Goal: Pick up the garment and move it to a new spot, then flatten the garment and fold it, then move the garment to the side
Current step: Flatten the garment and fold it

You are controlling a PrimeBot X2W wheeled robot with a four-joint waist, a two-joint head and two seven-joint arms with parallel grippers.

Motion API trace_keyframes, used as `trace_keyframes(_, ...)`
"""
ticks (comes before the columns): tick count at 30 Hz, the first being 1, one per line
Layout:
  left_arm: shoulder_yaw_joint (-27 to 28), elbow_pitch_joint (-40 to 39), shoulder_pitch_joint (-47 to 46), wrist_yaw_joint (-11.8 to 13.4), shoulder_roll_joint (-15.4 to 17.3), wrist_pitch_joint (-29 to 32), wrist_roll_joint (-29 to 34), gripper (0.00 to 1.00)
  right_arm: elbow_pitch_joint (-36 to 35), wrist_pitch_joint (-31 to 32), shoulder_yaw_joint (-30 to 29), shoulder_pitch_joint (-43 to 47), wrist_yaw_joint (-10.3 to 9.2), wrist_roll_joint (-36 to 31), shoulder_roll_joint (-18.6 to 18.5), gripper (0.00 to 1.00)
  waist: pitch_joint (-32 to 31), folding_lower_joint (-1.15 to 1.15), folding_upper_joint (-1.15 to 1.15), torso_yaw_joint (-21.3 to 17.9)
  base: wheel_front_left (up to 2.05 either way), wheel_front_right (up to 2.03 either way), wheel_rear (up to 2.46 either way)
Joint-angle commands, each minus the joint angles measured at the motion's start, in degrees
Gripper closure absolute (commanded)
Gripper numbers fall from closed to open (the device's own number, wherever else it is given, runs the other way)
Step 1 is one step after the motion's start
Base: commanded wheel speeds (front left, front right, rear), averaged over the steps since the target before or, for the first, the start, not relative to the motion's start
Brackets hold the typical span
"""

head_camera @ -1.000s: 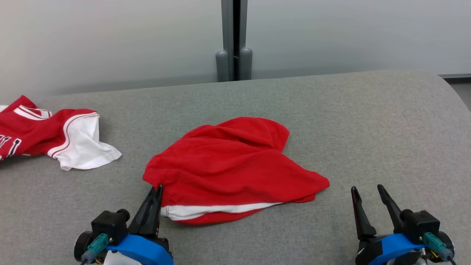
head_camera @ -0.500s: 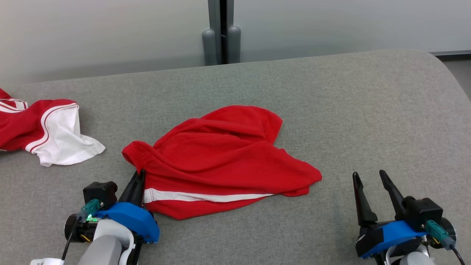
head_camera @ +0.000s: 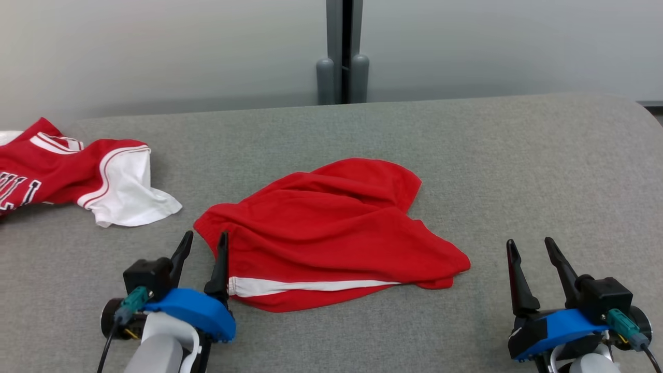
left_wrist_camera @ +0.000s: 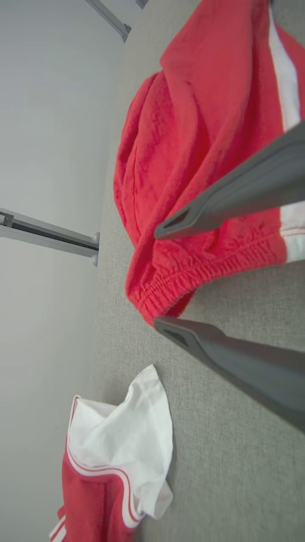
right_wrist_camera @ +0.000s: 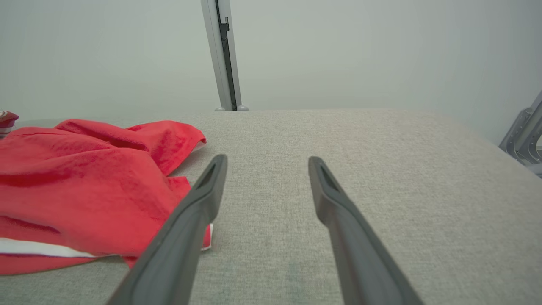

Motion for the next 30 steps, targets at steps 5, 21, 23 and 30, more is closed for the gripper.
trace_keyframes(5, 3.8, -8.6, 8.5, 0.5, -1.6, -0.3, 1.9, 0.00, 0.1, -0.2, 0.8, 2.1, 0.01, 0.0, -0.2, 0.00, -2.3, 0.00, 0.00, 1.6, 0.00, 0.00, 0.00)
trace_keyframes(21, 5.5, -14.8, 14.0, 0.3, -4.6, -0.3, 5.3, 0.00, 16.0, 4.6, 2.9, -5.2, 0.01, -5.3, -0.2, 0.00, -2.6, 0.00, 0.00, 4.8, 0.00, 0.00, 0.00)
trace_keyframes(23, 5.5, -14.9, 14.0, 0.2, -4.7, -0.3, 5.5, 0.00, 18.2, 6.1, 3.2, -6.6, 0.01, -5.1, -0.3, 0.00, -2.3, 0.00, 0.00, 5.3, 0.00, 0.00, 0.00)
trace_keyframes(30, 5.9, -15.0, 14.4, 0.0, -5.1, -0.3, 6.2, 0.00, 22.5, 8.3, 8.2, -10.3, 0.01, -0.2, -1.9, 0.31, -1.6, 0.00, 0.00, 6.6, 0.00, 0.00, 0.00)
